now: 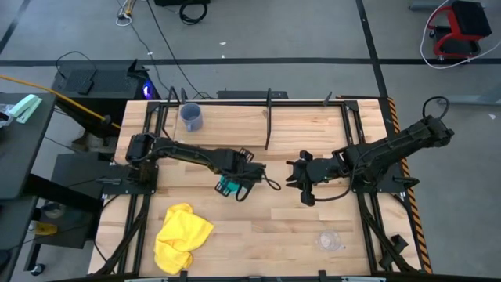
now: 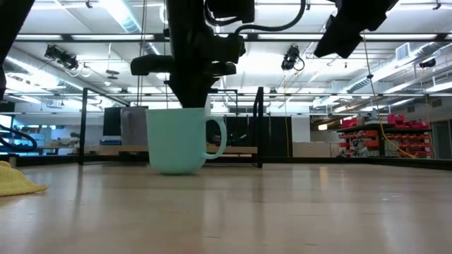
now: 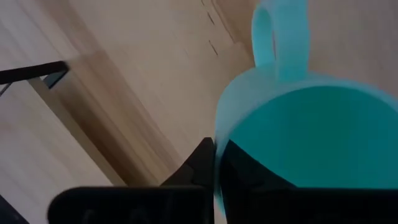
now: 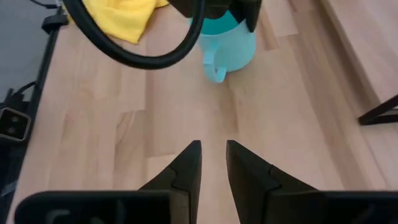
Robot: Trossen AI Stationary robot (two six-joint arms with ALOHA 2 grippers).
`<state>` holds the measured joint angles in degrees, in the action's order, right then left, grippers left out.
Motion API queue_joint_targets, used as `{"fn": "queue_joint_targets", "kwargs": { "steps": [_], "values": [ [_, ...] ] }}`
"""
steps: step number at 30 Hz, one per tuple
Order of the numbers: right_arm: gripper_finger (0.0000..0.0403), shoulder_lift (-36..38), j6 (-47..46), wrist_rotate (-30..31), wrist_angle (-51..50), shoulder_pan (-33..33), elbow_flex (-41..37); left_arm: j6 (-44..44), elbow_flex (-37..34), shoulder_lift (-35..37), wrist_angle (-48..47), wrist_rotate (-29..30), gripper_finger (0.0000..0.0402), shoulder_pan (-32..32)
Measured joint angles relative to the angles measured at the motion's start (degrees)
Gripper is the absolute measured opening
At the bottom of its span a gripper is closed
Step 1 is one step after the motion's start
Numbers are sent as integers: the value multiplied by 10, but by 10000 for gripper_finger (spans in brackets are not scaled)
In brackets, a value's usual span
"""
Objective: Stack small to large cups/mugs on shelf
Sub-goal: Put the light blue mug on the shelf
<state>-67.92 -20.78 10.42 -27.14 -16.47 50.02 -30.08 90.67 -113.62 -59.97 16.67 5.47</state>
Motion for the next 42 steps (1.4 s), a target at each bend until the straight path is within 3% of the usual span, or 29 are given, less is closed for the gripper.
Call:
{"fn": "queue_joint_targets", "kwargs": {
  "steps": [9,15,24,27,32,38,42],
  "values": [
    [82,0,-1,0,0,0,0,45,7,-6,31,-3,101,4],
    [82,0,-1,-5,0,0,0,116,12,-6,20,-6,138,1],
    [82,0,-1,-5,-3,-1,0,232,136,-3,-79,4,156,2],
    [82,0,-2,-5,-4,-5,0,310,192,-3,-146,7,150,1],
    [82,0,-10,-12,-13,-25,0,514,246,-2,-304,9,137,1],
    [82,0,-47,-15,-71,-65,0,637,166,40,-300,16,118,20],
    [82,1,-61,-14,-99,-95,0,713,58,86,-254,32,109,23]
  ]
}}
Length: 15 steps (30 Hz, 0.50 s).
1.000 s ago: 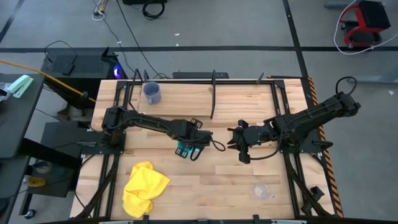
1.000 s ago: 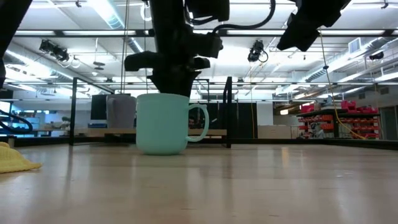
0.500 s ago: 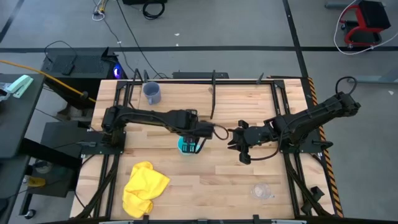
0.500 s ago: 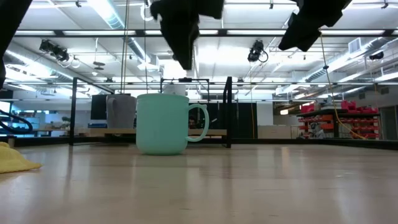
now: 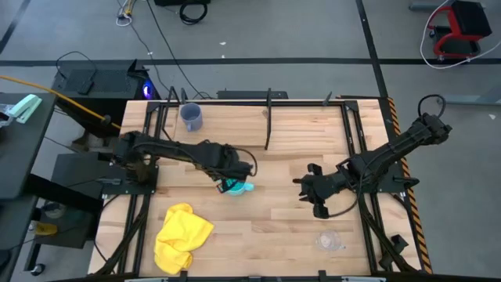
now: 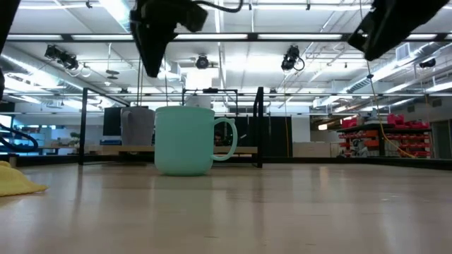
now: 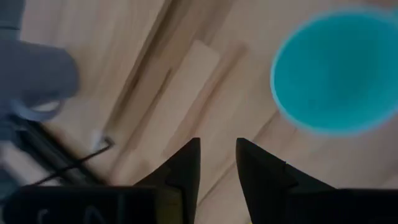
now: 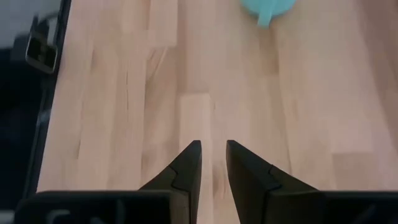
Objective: Stack small to large cups/mugs on shelf
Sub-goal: Put the light blue mug on the shelf
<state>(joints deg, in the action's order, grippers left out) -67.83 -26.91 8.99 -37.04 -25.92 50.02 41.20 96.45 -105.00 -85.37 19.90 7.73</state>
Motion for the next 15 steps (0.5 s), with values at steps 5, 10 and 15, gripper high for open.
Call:
{"fn": "queue_joint_targets", "kwargs": {
  "steps": [5,10,15],
  "values": [
    [82,0,1,1,-2,-19,0,63,-114,60,129,-29,105,-12],
    [82,0,1,4,-7,-20,0,103,-174,90,224,-94,106,-21],
    [82,0,2,4,-7,-20,0,142,-193,90,235,-116,103,-22]
  ]
}}
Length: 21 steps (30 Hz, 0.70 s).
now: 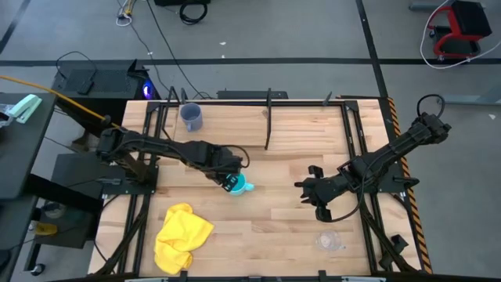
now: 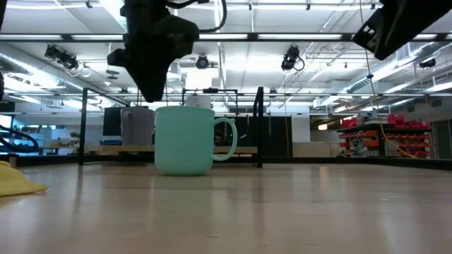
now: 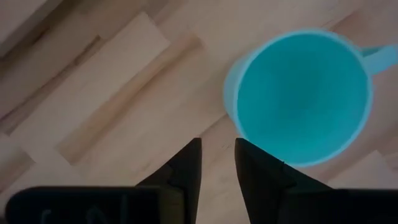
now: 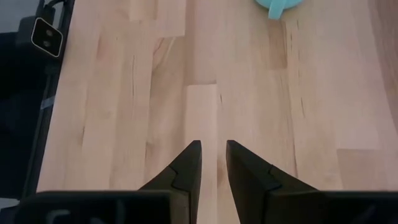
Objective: Stack small to large cups/mugs on shelf
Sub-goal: Put the light blue mug on the shelf
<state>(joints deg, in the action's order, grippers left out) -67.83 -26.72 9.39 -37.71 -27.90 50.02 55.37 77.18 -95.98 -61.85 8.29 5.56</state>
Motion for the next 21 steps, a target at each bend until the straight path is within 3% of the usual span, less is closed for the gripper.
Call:
{"fn": "queue_joint_targets", "kwargs": {
  "steps": [9,21],
  "values": [
    [82,0,-2,9,0,0,0,-10,0,-3,70,-6,105,-9],
    [82,0,-5,9,2,0,0,-9,0,-22,64,-10,107,-28]
  ]
}}
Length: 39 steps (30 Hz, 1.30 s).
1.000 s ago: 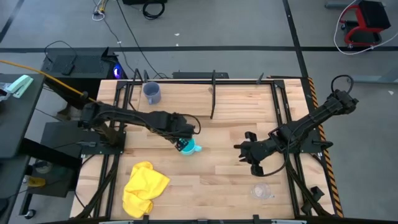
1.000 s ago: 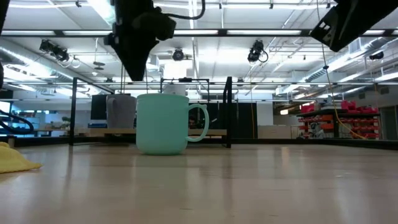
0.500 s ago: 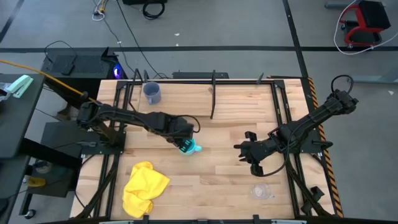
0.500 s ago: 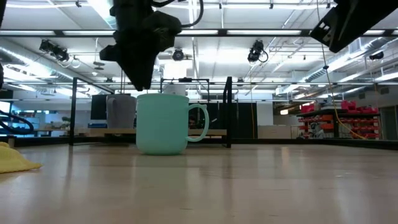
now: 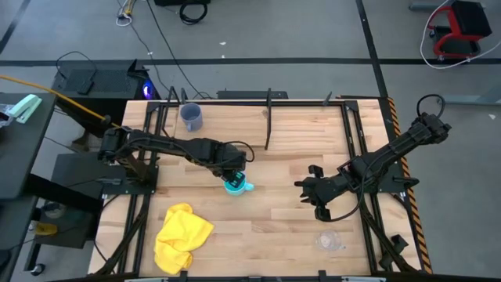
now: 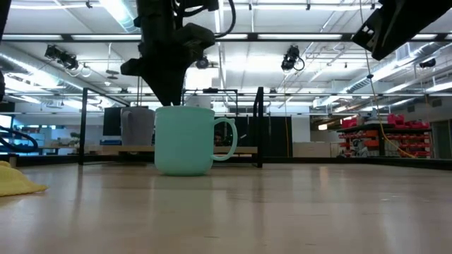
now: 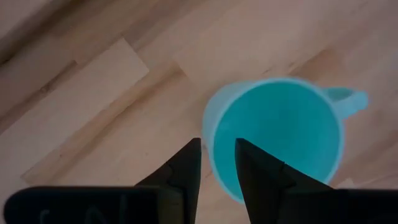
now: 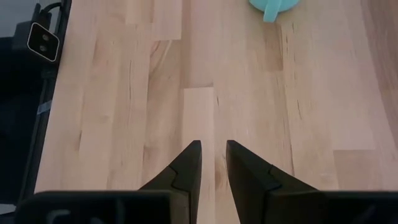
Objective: Stack small to large cups/mugs on shelf
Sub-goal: Put the light blue mug on the shelf
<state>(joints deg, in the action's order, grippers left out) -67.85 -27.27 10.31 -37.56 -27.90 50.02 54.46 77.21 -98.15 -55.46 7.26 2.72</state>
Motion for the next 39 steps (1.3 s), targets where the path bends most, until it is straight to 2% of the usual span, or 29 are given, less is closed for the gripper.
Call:
{"fn": "queue_joint_targets", "kwargs": {
  "steps": [4,14,17,22,25,30,32,36,39],
  "values": [
    [82,0,0,0,0,0,0,-2,0,-16,0,-20,107,0],
    [82,0,0,0,0,0,0,-11,0,-35,-4,-25,105,0],
    [82,0,0,0,0,0,0,-16,0,-35,-3,-25,90,-1],
    [82,0,-2,0,0,0,0,-34,0,-35,-3,-24,35,-9],
    [82,0,-2,0,0,0,0,-61,0,-35,-2,-25,12,-16],
    [82,0,-2,0,0,0,0,-132,0,-35,0,-29,17,-23],
    [82,0,-2,0,0,0,0,-150,4,-35,-3,-48,11,-27],
    [82,0,-2,0,0,0,0,-214,38,-35,-14,-87,11,-36],
    [82,0,-2,0,1,0,0,-283,82,-35,-51,-94,10,-45]
  ]
}}
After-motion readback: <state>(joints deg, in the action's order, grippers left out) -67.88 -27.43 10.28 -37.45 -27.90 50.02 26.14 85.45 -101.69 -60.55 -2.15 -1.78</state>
